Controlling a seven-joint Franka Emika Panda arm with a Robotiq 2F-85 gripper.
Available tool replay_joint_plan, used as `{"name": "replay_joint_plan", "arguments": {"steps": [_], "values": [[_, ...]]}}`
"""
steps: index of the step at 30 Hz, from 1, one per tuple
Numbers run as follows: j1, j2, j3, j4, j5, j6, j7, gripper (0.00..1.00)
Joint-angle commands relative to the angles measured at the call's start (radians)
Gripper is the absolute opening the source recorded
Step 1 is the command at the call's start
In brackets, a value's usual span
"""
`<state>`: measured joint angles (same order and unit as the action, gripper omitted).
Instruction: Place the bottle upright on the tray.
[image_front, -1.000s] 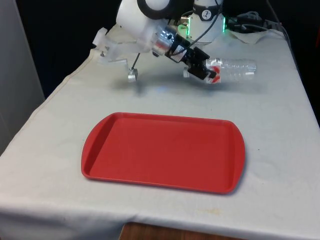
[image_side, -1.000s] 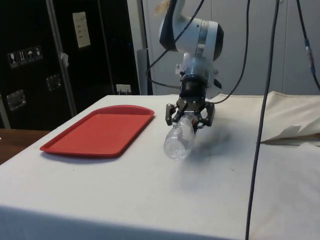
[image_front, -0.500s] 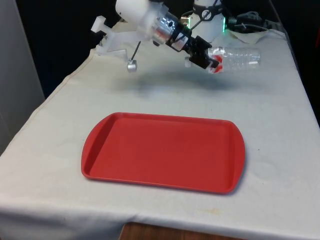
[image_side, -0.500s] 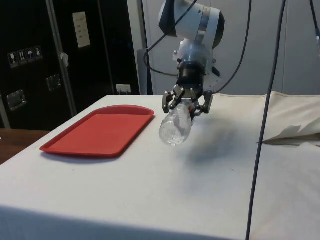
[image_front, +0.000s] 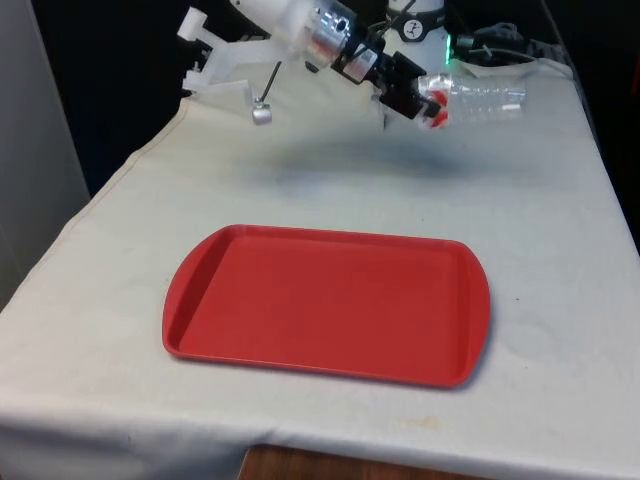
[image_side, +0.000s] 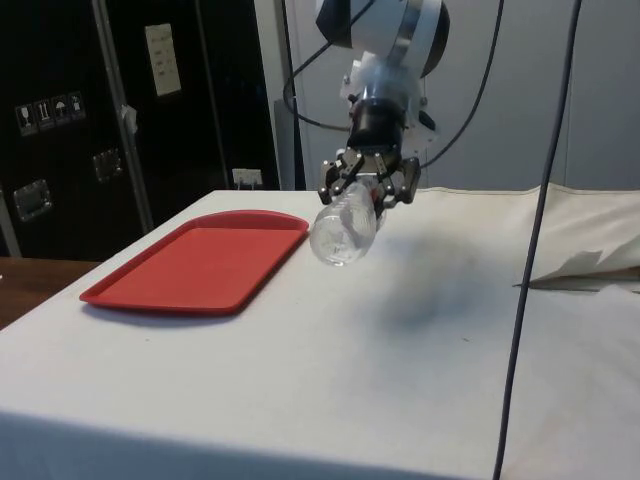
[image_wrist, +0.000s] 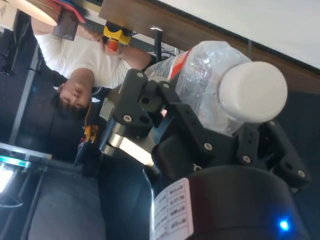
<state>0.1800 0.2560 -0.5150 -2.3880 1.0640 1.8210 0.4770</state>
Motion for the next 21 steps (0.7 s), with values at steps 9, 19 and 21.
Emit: {"name": "replay_joint_plan", "arguments": {"steps": [9, 19, 21], "values": [[0.002, -0.052, -0.005, -0.005, -0.033, -0.006, 0.053, 0.33], [0.002, -0.091, -0.005, -0.005, -0.057, -0.007, 0.092, 0.33], [0.003, -0.095, -0.004, -0.004, -0.058, -0.005, 0.096, 0.33]]}}
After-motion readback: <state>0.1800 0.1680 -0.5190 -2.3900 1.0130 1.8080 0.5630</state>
